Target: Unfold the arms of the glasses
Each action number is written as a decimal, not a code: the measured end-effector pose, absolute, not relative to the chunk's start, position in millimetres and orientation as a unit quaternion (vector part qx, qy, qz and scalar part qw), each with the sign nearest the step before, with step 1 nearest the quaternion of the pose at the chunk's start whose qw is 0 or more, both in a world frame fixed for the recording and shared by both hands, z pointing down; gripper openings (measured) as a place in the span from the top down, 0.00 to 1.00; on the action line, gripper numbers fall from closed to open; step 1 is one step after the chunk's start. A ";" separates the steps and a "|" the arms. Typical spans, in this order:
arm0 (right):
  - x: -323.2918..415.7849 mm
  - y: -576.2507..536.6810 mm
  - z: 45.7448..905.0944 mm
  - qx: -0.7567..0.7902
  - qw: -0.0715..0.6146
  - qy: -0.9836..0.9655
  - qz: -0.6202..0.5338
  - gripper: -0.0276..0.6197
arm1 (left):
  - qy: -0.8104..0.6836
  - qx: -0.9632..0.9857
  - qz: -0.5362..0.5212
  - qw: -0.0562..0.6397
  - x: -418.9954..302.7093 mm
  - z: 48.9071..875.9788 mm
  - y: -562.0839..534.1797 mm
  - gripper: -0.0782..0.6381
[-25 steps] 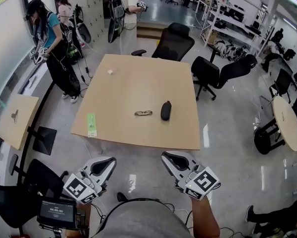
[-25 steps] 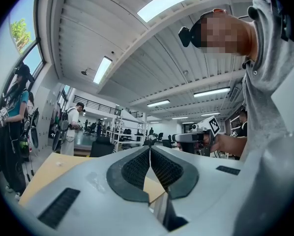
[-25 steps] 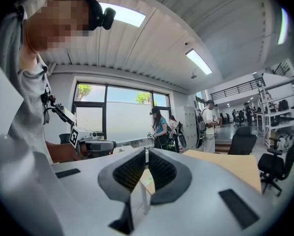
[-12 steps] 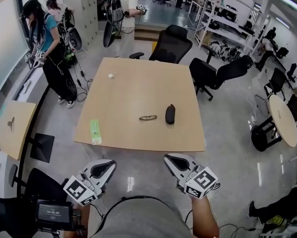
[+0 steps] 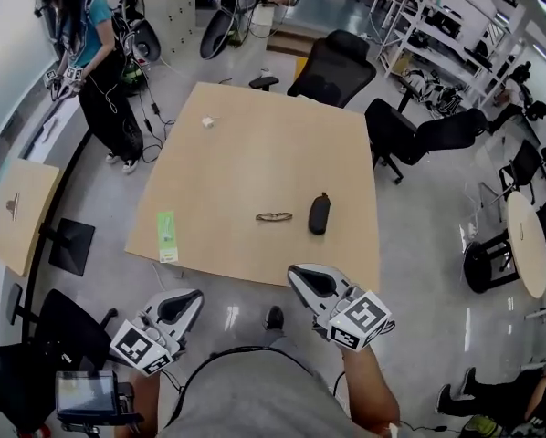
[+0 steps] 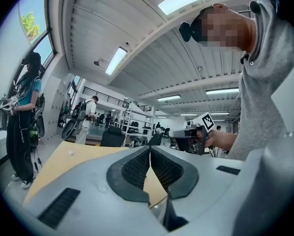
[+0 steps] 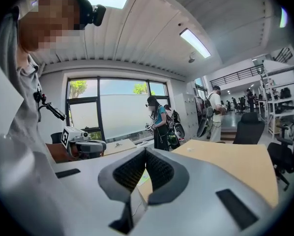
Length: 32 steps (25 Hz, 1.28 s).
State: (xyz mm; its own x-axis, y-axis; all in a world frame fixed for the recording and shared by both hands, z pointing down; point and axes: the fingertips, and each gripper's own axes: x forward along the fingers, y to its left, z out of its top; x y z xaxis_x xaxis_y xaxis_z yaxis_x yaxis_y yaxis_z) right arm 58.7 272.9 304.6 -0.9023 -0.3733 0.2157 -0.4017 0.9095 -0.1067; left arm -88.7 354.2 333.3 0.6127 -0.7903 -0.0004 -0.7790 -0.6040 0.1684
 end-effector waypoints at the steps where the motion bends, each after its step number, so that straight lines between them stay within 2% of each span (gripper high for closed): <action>1: 60.2 255.8 304.9 0.193 0.095 -0.974 0.074 0.95 | -0.444 0.892 -0.036 0.079 -84.4 336.1 339.7 0.87; 12: 103.5 93.3 316.5 0.148 0.092 -0.980 0.093 0.95 | -0.473 0.871 -0.015 0.133 -14.1 369.5 171.6 0.87; 20: 103.9 16.8 360.6 0.176 0.104 -0.971 0.127 0.95 | -0.449 0.877 0.040 0.166 -0.7 428.1 96.8 0.87; 26: 94.0 -26.9 410.1 0.214 0.142 -0.953 0.159 0.95 | -0.401 0.893 0.087 0.183 12.8 490.2 25.7 0.87; 32: 69.2 -57.8 490.3 0.219 0.234 -0.928 0.191 0.95 | -0.324 0.906 0.160 0.220 22.1 565.9 -4.9 0.87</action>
